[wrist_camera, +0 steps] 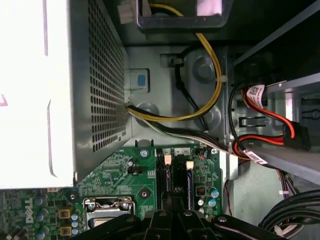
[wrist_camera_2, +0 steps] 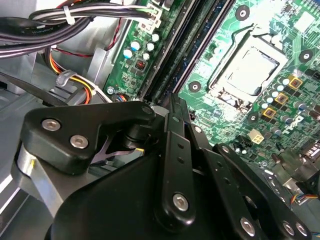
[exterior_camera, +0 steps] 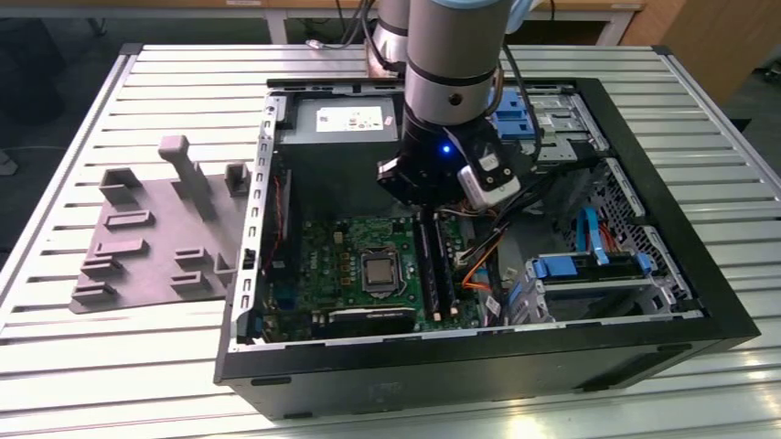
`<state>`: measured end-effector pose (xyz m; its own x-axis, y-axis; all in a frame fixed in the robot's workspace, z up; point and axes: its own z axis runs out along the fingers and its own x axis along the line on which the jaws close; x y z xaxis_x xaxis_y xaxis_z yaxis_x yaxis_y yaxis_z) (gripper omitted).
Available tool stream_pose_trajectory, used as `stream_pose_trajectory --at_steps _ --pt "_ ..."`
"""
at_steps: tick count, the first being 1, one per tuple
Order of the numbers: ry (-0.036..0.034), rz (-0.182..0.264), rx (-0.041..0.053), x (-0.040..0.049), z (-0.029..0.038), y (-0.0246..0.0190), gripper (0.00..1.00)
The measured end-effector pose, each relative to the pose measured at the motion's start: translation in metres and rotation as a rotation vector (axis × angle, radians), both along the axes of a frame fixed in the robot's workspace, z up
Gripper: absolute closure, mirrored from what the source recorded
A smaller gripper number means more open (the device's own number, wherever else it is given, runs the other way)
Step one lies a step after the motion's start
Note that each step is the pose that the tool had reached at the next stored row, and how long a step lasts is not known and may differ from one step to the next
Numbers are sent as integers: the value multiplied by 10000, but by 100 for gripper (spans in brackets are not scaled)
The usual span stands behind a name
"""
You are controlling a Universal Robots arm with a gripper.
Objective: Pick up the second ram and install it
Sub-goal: 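Press down the second ram until it locks into place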
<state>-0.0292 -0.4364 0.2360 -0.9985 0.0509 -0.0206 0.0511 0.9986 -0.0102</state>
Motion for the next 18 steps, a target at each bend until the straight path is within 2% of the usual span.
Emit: stream_pose_trajectory --at_steps 6,18 --pt "-1 0 3 1 -24 44 89" --pt "0 0 2 1 -99 52 89"
